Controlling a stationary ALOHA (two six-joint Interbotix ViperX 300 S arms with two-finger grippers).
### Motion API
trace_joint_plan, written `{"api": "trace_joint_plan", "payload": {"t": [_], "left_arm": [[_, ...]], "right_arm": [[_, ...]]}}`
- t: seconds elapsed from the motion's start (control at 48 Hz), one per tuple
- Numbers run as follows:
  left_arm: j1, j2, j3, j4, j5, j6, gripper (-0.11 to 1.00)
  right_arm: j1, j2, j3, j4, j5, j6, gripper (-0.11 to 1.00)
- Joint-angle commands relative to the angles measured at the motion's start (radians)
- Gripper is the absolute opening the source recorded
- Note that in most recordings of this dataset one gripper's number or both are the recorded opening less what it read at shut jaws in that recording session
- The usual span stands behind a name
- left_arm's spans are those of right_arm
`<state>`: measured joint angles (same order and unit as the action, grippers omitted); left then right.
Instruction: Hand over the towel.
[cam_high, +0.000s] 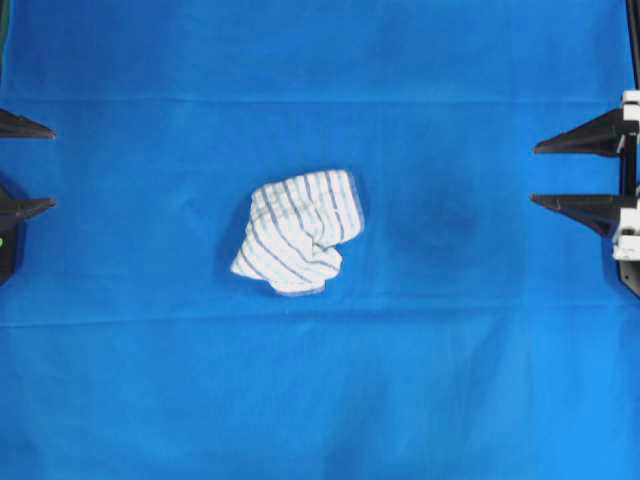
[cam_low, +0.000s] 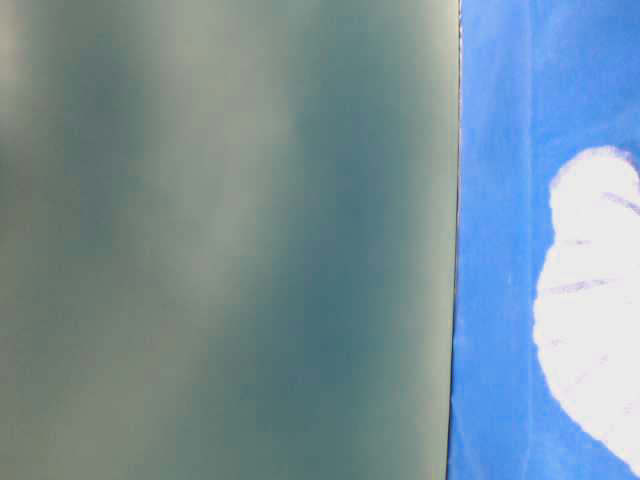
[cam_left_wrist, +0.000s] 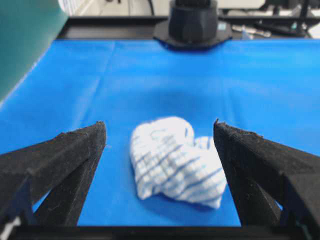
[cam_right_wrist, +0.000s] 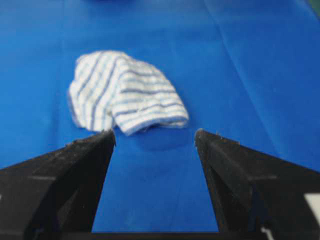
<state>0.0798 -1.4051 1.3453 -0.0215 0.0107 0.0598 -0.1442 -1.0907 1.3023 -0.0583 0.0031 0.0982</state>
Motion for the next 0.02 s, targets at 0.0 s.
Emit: {"api": "trace_joint_plan", "payload": {"t": [0.0], "left_arm": [[0.003, 0.011, -0.011, -0.002, -0.008, 0.002, 0.93]], "right_arm": [[-0.002, 0.021, -0.011, 0.005, -0.021, 0.002, 0.70]]}}
